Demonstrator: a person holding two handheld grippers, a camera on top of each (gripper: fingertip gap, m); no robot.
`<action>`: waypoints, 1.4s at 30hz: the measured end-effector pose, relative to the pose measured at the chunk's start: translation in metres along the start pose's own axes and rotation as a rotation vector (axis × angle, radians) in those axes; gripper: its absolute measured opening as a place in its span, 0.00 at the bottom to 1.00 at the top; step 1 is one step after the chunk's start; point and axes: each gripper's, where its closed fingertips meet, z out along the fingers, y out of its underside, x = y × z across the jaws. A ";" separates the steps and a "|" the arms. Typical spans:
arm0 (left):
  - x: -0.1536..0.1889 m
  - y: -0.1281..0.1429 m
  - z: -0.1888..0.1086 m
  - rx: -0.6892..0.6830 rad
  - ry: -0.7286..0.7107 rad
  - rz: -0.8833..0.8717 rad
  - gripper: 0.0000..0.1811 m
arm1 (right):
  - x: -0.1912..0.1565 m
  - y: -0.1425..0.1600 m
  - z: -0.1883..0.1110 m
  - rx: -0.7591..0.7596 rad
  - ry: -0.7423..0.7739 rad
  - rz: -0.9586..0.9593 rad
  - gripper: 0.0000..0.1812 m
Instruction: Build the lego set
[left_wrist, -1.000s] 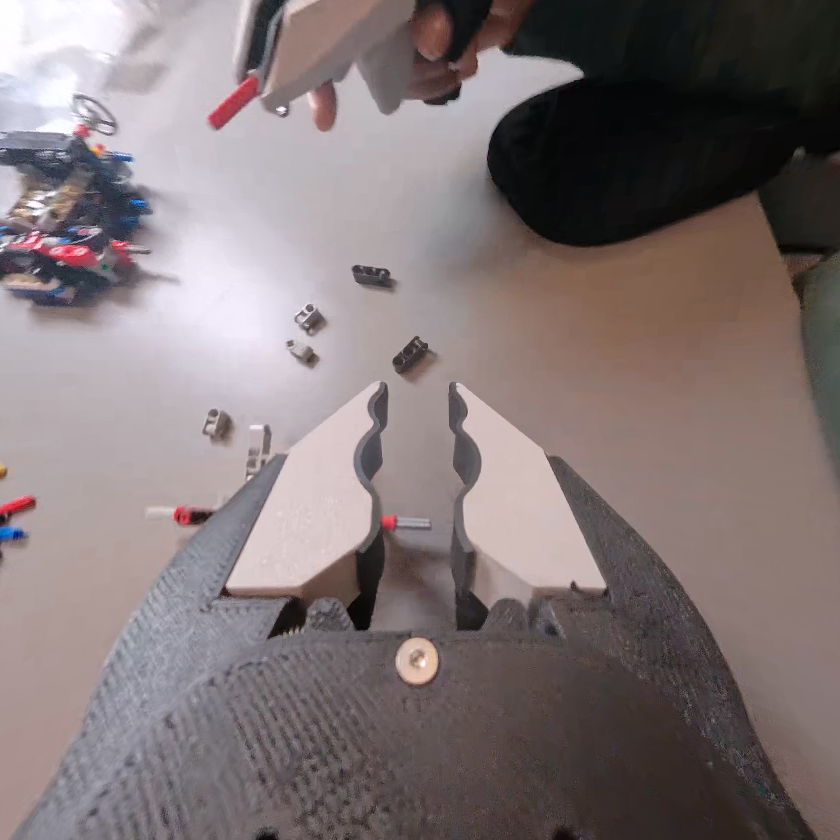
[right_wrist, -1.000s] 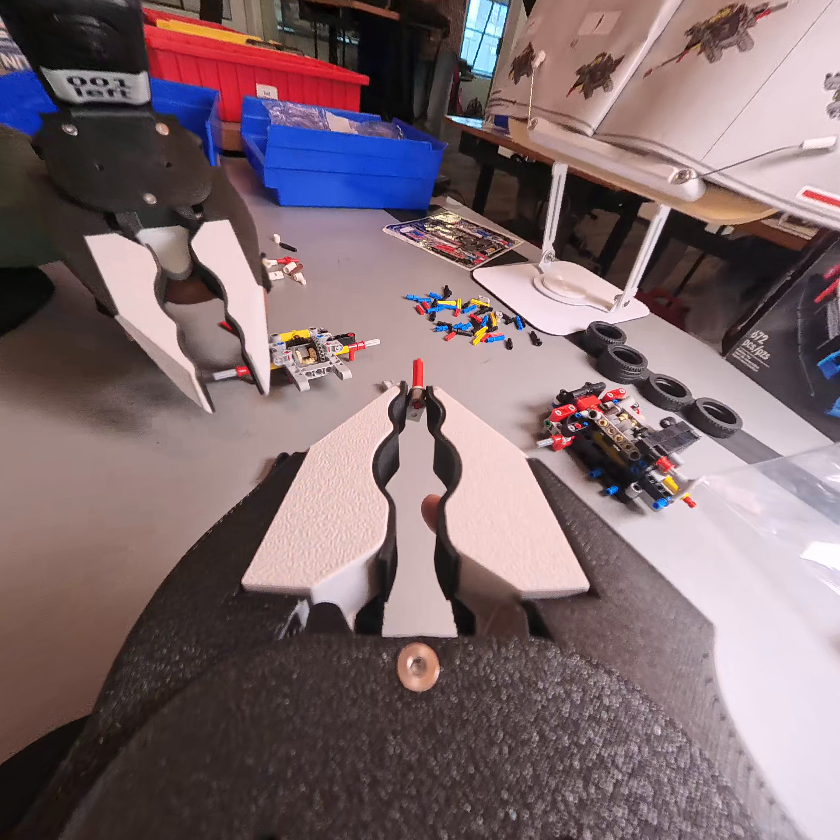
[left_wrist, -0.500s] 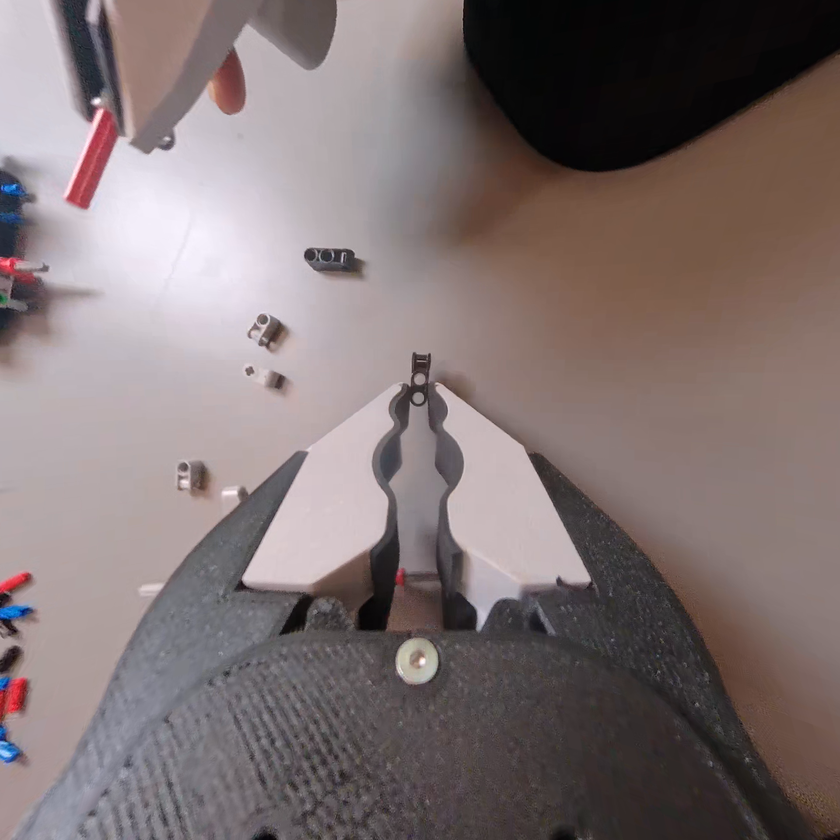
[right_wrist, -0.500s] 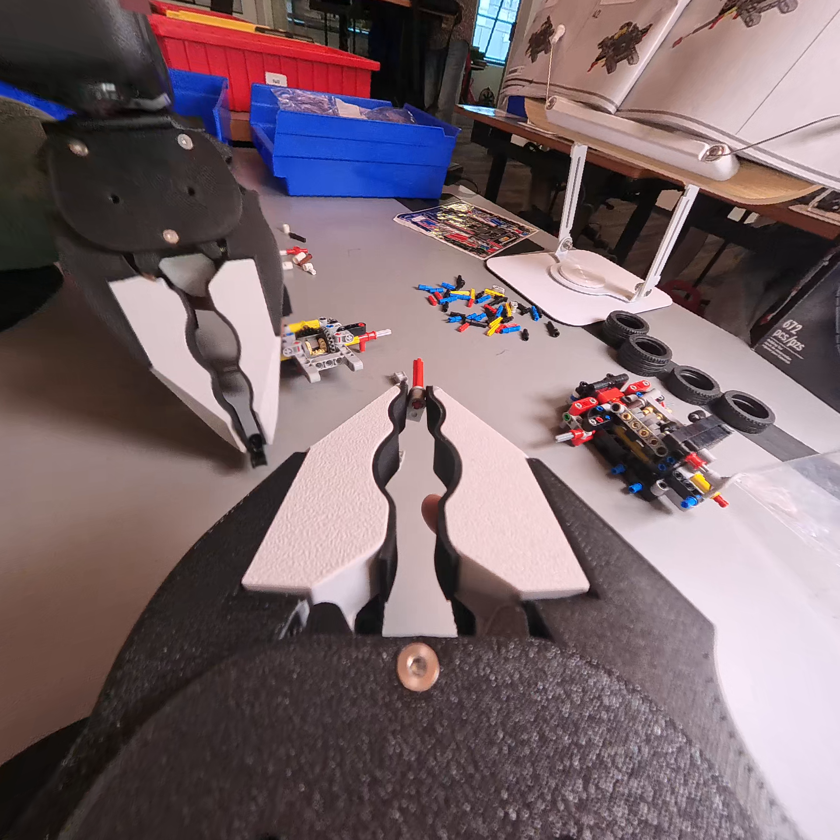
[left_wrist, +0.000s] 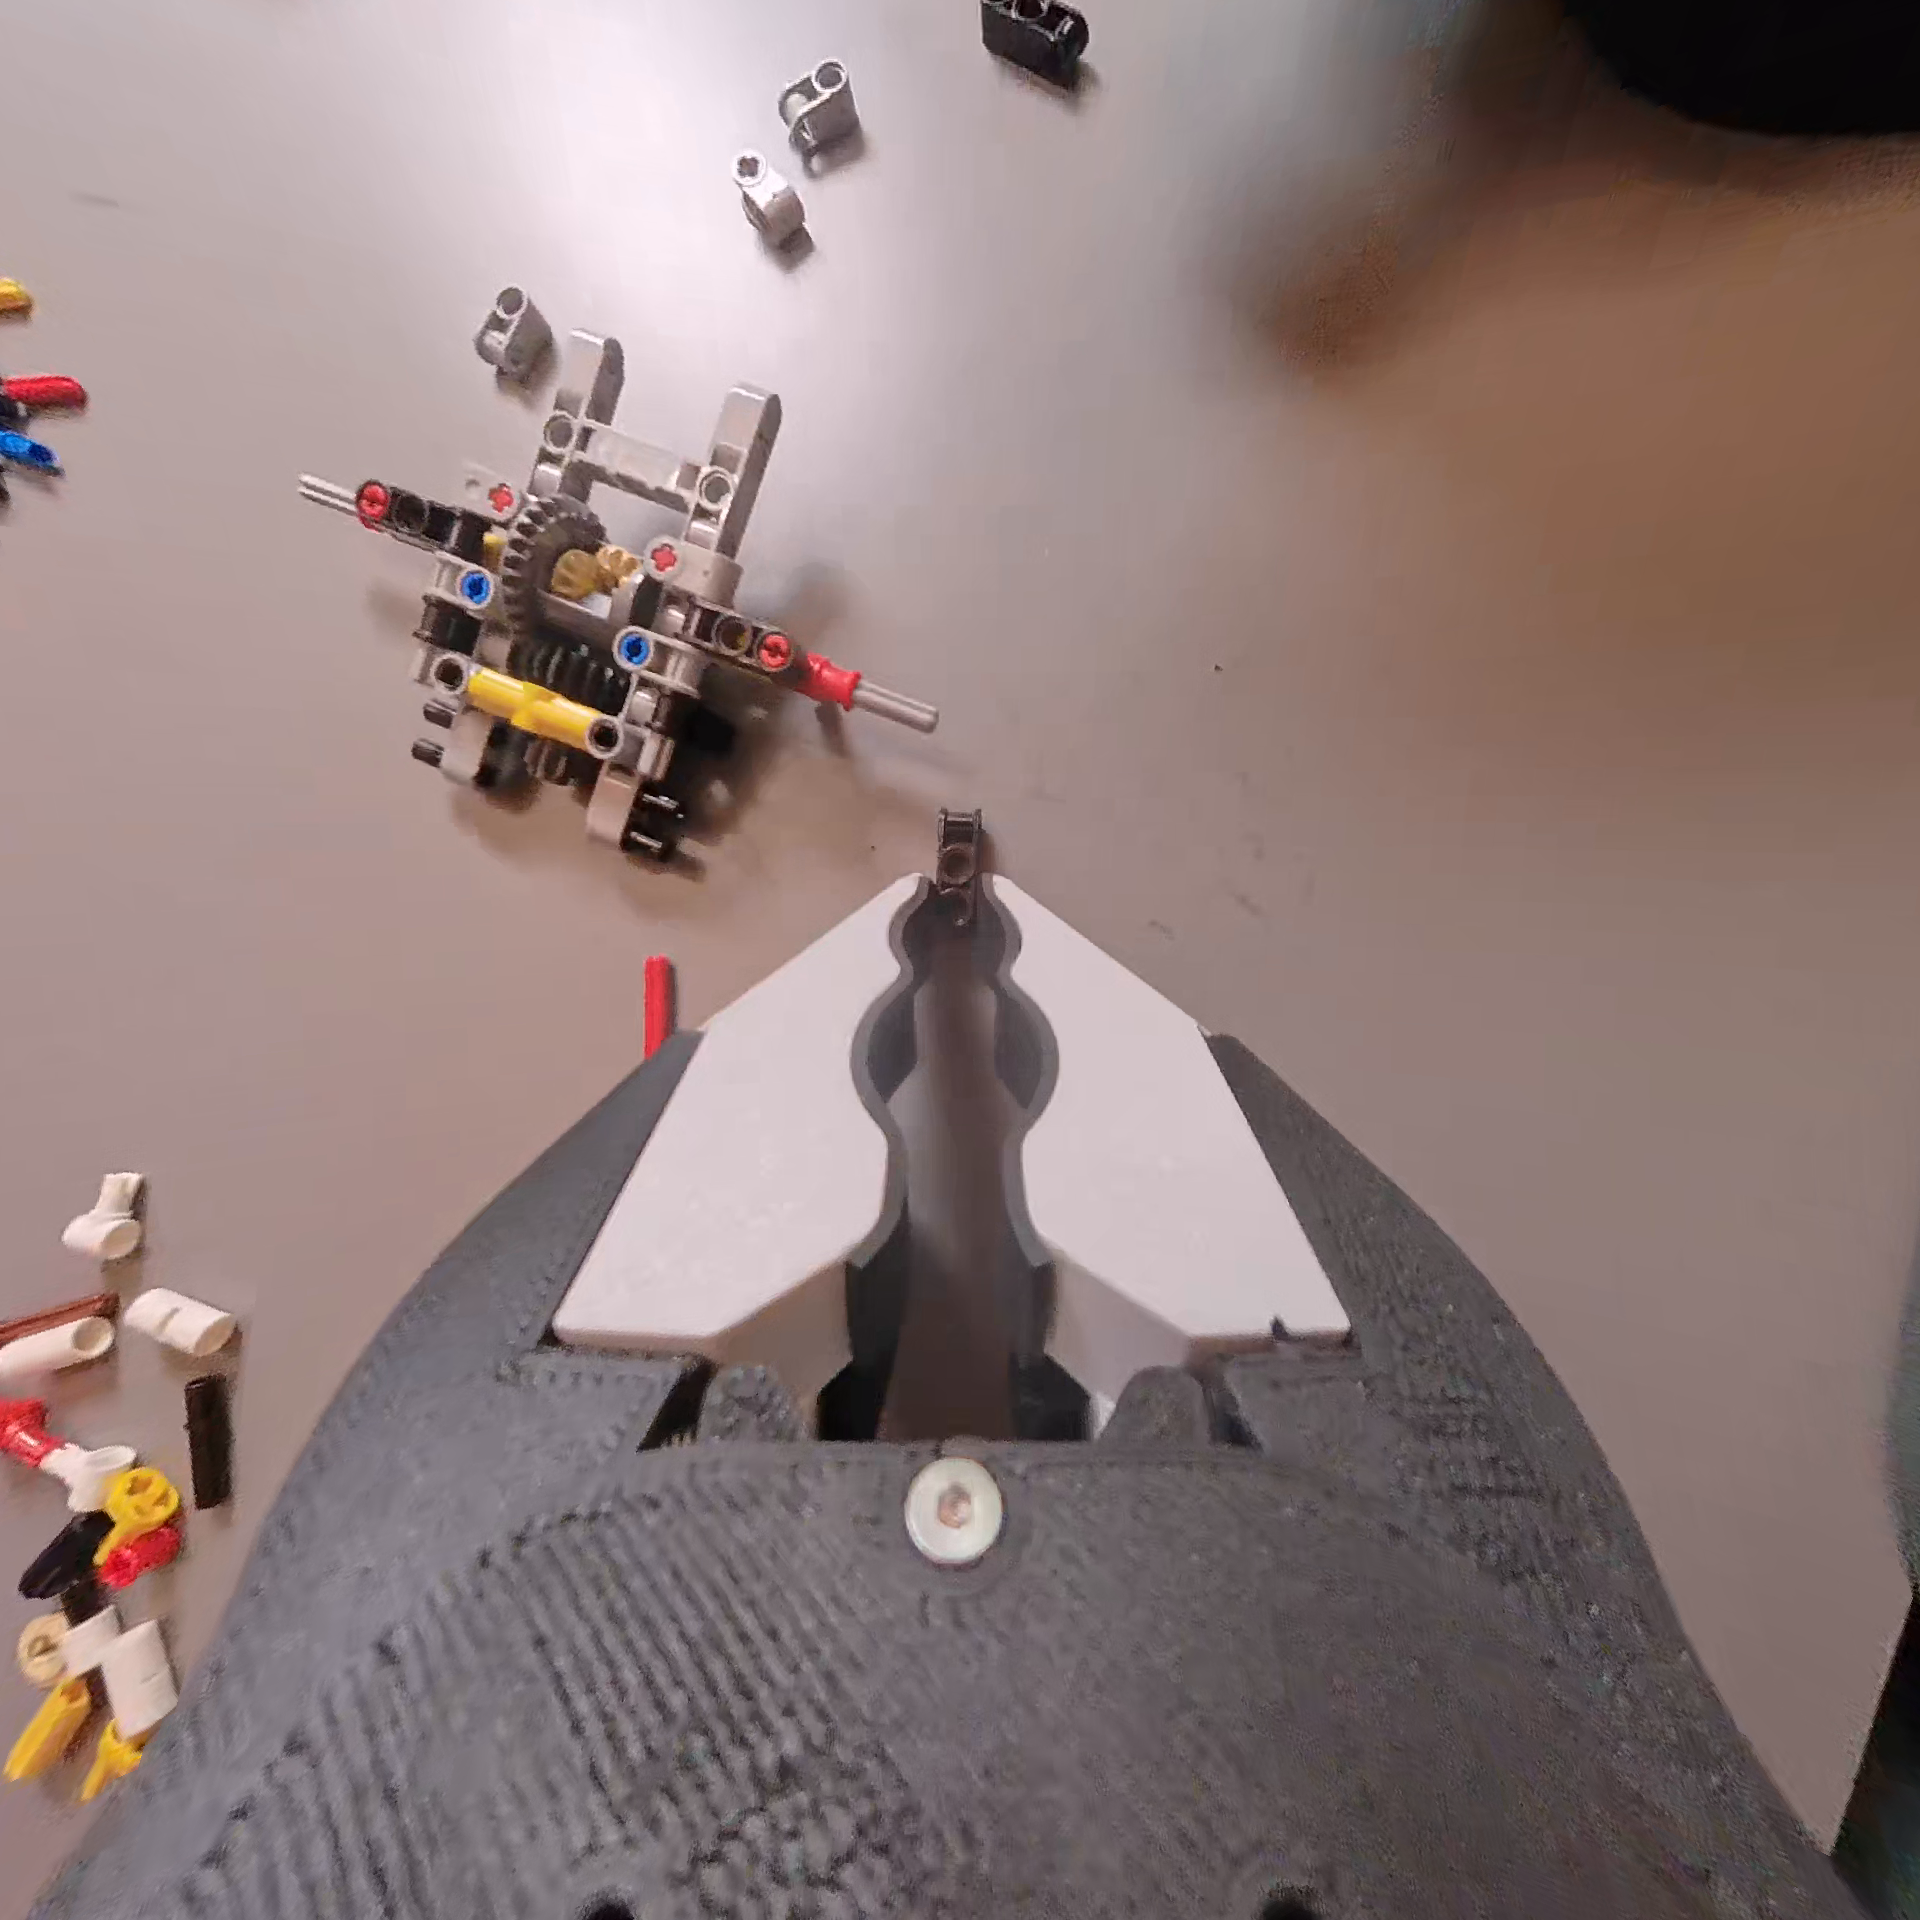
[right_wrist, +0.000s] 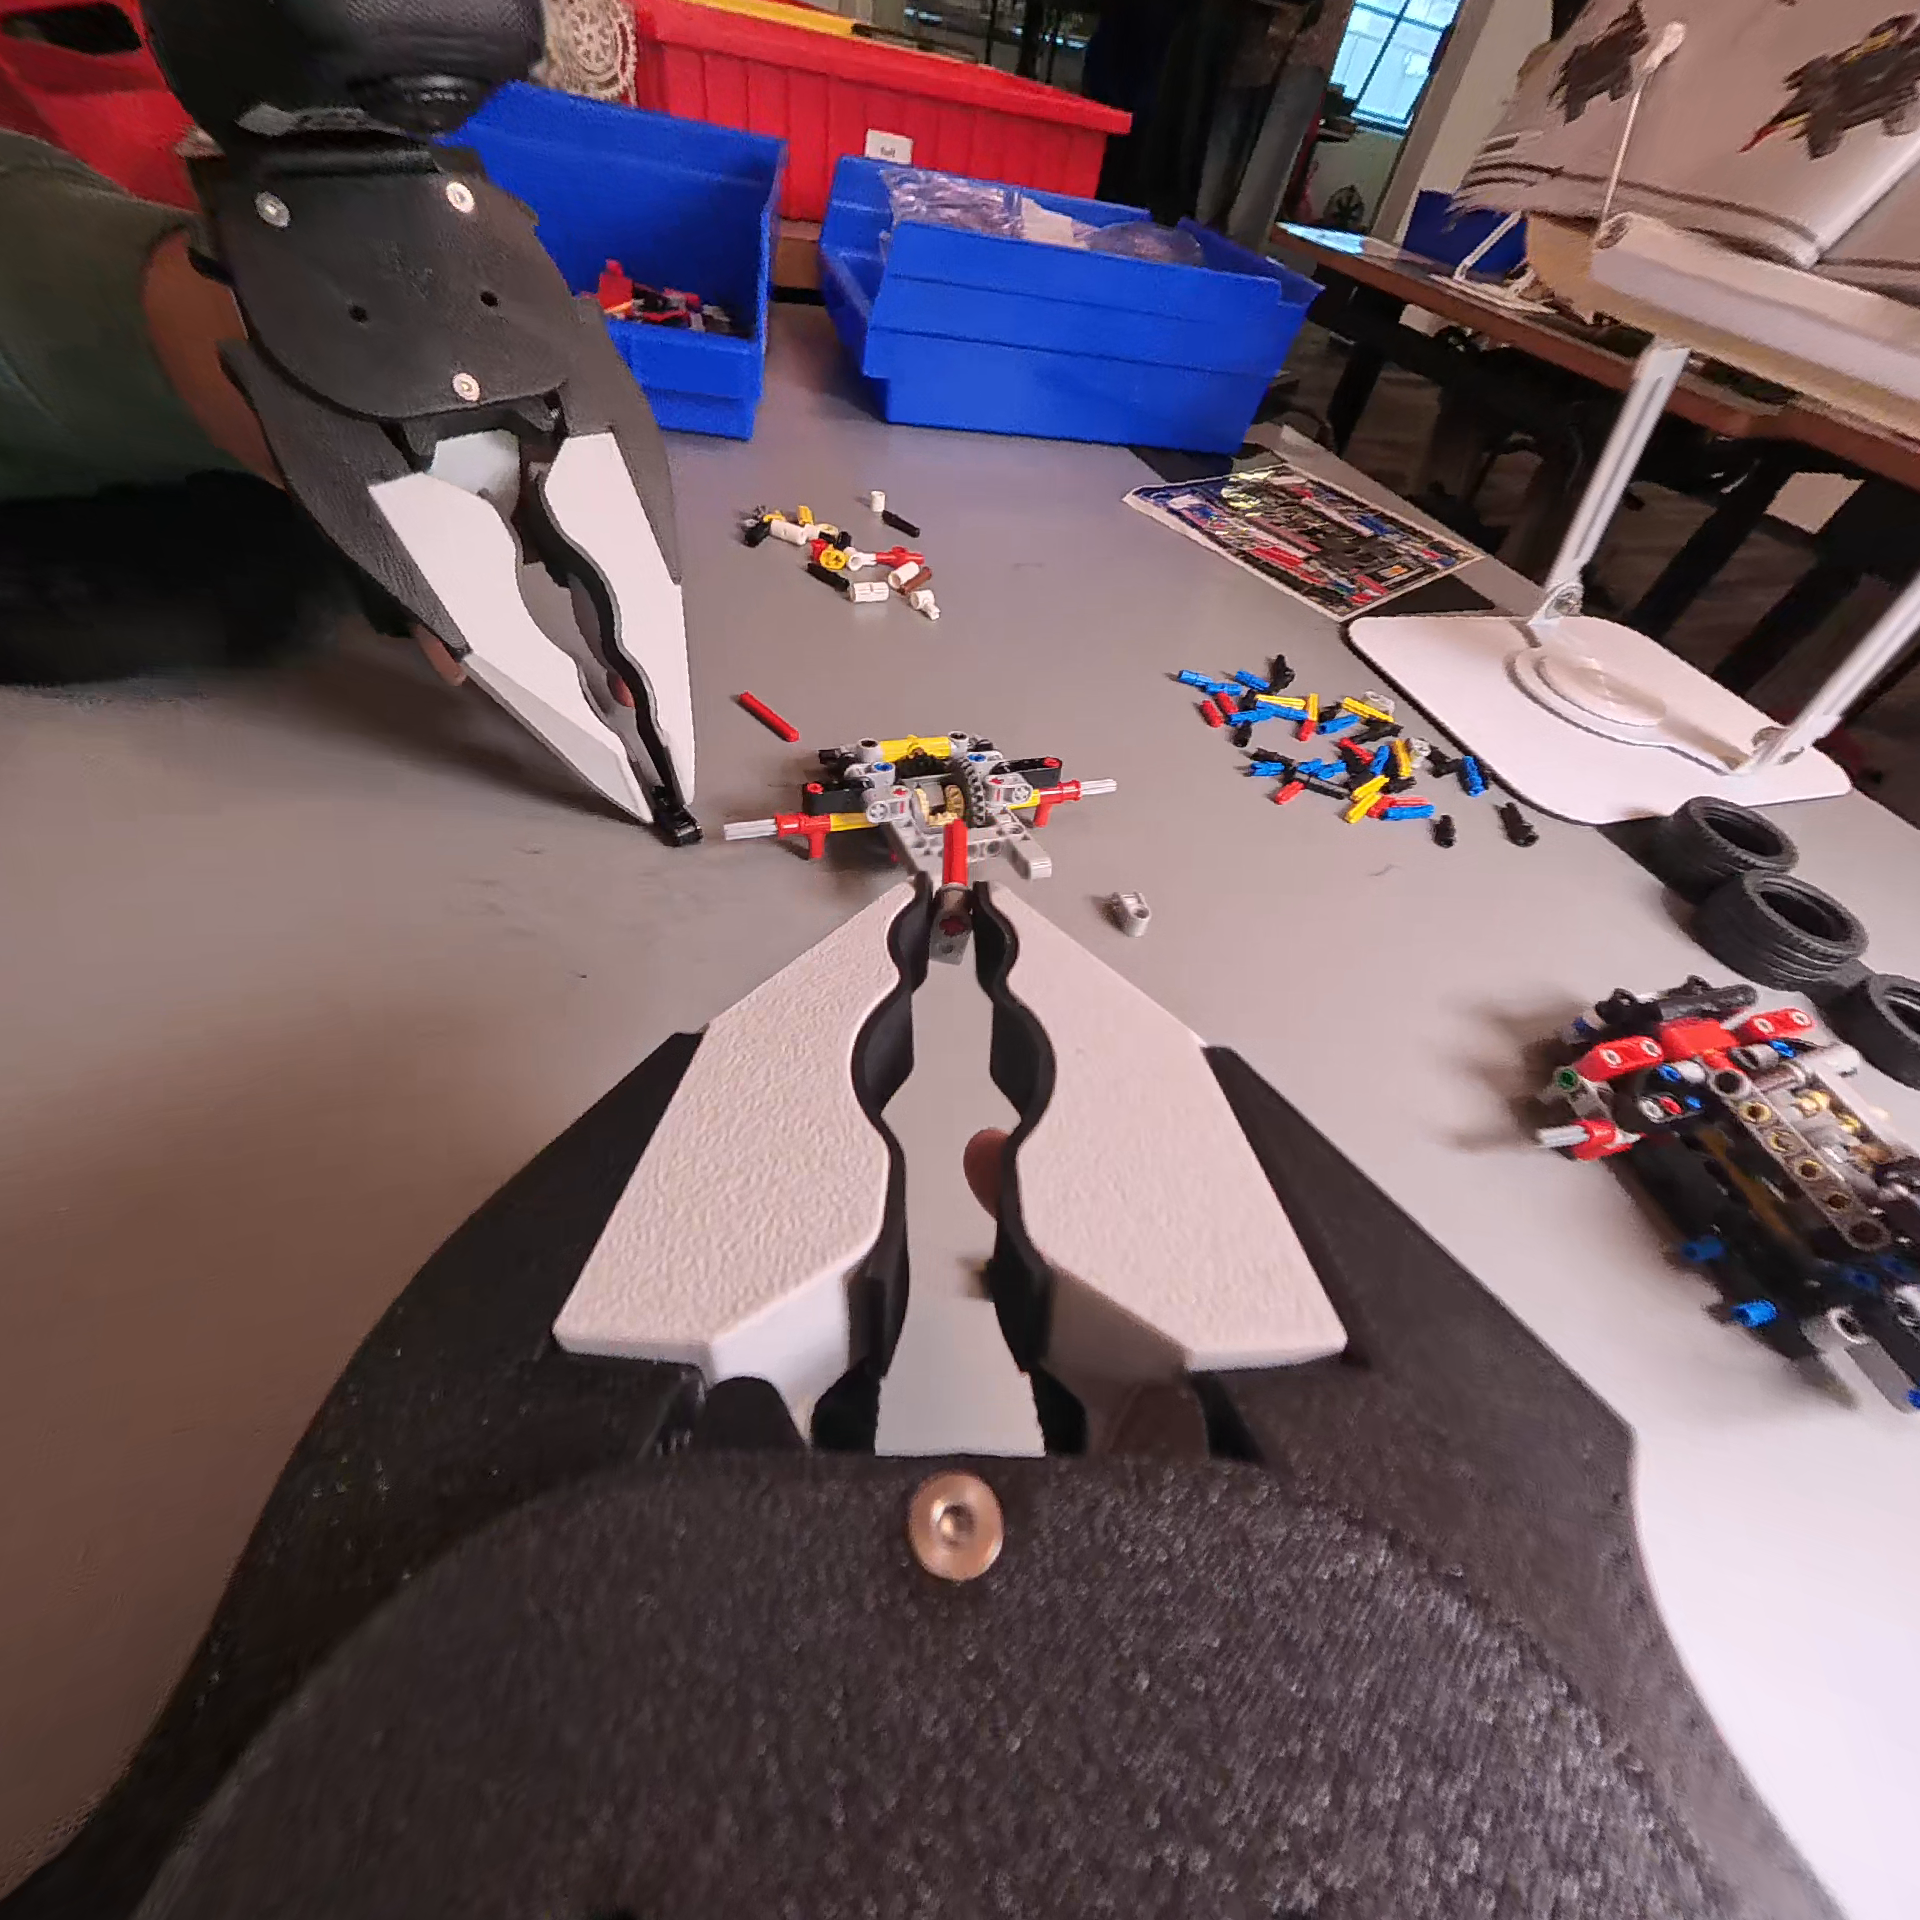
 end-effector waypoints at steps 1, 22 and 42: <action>0.000 0.000 0.000 0.008 0.007 -0.003 0.03 | -0.002 0.001 0.001 -0.003 -0.003 -0.001 0.03; 0.008 0.002 -0.023 0.168 0.371 -0.051 0.08 | -0.011 0.002 0.004 -0.004 -0.038 0.016 0.03; -0.001 -0.010 -0.005 0.217 0.167 0.114 0.19 | -0.053 -0.007 0.008 0.041 -0.192 -0.079 0.03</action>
